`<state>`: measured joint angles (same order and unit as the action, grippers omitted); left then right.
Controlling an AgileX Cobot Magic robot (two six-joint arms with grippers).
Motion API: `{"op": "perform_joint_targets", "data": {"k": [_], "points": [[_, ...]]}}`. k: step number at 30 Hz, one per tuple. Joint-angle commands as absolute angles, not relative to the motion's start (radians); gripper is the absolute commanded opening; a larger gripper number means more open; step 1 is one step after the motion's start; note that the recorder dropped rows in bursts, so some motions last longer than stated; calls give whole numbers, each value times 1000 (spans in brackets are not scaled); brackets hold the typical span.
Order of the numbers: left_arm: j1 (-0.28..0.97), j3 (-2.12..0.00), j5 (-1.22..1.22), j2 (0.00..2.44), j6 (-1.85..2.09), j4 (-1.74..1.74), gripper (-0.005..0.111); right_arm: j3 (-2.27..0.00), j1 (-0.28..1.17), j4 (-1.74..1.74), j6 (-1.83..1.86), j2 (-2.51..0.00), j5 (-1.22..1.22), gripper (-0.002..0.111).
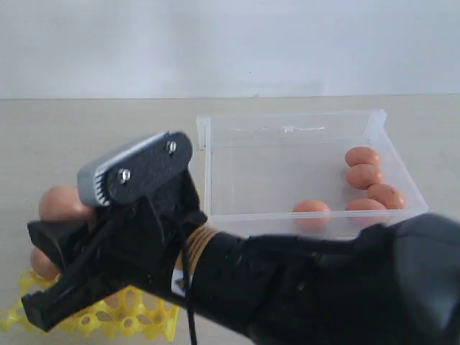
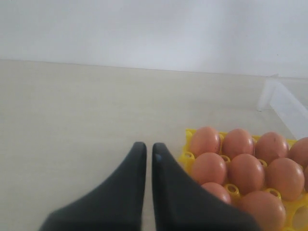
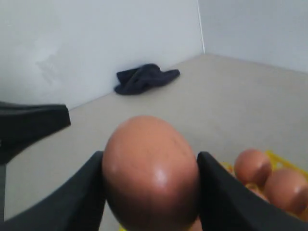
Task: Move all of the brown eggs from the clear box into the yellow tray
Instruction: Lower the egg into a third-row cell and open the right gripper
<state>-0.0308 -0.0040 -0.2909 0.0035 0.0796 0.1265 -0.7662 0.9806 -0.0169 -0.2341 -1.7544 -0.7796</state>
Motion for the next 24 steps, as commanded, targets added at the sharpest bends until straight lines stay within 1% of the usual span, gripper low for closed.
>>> {"op": "perform_joint_targets", "data": {"k": [1, 6, 12, 16, 19, 24], "points": [[-24, 0, -284, 0, 79, 121, 4, -759, 998, -134, -372, -1911, -814, 0], [-24, 0, -284, 0, 79, 121, 4, -759, 998, -119, -394, -1978, -890, 0], [-24, 0, -284, 0, 79, 121, 4, -759, 998, -129, -277, -1978, -885, 0], [-24, 0, -284, 0, 79, 121, 4, -761, 998, -219, -216, -1978, -869, 0], [-24, 0, -284, 0, 79, 121, 4, -792, 996, -346, -213, -1978, -747, 0], [-24, 0, -284, 0, 79, 121, 4, -916, 996, -329, -140, -1978, -470, 0]]}}
